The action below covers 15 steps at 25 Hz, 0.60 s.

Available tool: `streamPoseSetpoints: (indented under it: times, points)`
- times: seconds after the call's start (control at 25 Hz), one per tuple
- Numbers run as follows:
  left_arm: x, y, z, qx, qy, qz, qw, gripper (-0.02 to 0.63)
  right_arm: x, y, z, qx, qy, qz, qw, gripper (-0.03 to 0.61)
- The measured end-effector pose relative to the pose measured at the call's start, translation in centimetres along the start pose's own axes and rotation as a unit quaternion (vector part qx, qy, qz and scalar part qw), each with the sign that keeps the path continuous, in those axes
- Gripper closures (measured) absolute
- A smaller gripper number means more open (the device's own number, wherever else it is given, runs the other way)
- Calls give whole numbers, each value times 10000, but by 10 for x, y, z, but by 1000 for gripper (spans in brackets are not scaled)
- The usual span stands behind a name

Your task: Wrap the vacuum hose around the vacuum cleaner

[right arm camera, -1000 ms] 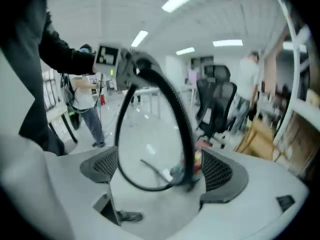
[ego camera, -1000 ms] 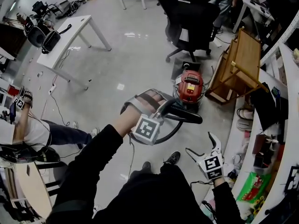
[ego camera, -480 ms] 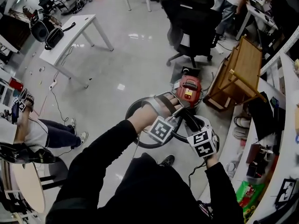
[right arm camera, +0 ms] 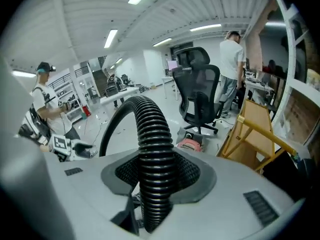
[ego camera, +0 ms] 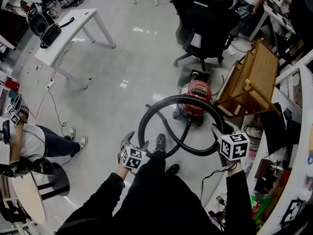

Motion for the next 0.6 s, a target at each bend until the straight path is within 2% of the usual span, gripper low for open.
streamPoseSetpoints:
  times: [0.04, 0.12, 0.2, 0.36, 0.48, 0.52, 0.6]
  points:
    - [16, 14, 0, 198, -360, -245, 9989, 270, -4, 1, 6, 7, 140, 59, 9999, 411]
    - [34, 44, -2, 504, -1077, -606, 9911, 270, -15, 6, 17, -2, 430, 182, 9989, 411]
    - [40, 79, -5, 729, -1488, -979, 9813, 269, -28, 12, 26, -17, 680, 303, 9972, 411]
    - [40, 156, -13, 1039, -1321, -1617, 9724, 269, -53, 18, 39, 37, 986, 414, 9943, 410]
    - [25, 205, -32, 1268, -1395, -1639, 9683, 274, -70, 19, 47, 134, 1186, 497, 9916, 410]
    - [17, 216, -38, 1347, -1387, -1565, 9686, 298, -75, 19, 49, 189, 1226, 492, 9911, 410]
    - [-1, 237, -50, 1431, -1305, -1411, 9709, 449, -82, 22, 56, 285, 1274, 452, 9904, 410]
Point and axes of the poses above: the fingertips, and each gripper's own axes: y forward along the fingers, z to its right, x out of its underside, the point moved 8 cm from there along -y, backward along the fingers, and after that the axes turned 13 degrees about -x, right-handed, at the moved point
